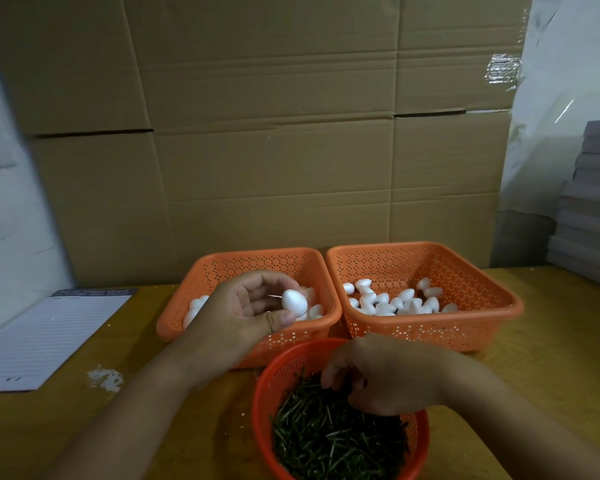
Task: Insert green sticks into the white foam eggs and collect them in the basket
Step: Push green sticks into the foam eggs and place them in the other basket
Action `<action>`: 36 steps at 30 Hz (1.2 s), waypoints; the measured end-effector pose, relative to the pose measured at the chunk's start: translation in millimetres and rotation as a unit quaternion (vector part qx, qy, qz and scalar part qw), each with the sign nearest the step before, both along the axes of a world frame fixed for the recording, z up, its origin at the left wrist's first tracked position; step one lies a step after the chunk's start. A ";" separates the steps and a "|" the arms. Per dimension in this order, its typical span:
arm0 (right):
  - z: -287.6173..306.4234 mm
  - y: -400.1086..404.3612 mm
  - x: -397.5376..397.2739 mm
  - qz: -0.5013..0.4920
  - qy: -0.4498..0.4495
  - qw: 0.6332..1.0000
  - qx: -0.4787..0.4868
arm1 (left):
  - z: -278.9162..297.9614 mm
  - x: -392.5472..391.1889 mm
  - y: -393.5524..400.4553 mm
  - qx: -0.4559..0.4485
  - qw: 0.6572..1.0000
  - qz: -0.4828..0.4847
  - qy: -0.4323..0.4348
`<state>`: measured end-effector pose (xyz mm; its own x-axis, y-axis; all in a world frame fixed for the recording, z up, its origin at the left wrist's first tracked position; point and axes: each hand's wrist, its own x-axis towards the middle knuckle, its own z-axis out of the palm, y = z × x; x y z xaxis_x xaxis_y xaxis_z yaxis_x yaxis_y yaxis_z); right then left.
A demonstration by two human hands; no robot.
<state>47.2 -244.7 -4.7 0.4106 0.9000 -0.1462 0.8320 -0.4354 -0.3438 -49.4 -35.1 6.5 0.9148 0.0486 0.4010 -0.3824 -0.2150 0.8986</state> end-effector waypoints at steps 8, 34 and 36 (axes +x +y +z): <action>-7.7 2.0 1.6 0.002 -0.009 1.000 0.016 | 0.0 -0.6 0.5 0.012 1.000 0.014 0.007; -7.1 7.2 -2.2 -0.020 -0.008 0.996 0.088 | 2.3 -2.4 -1.6 -0.122 0.989 -0.008 0.083; -5.1 6.1 -3.6 -0.020 0.002 0.994 0.104 | 1.7 -2.1 -0.4 -0.114 0.990 -0.003 0.081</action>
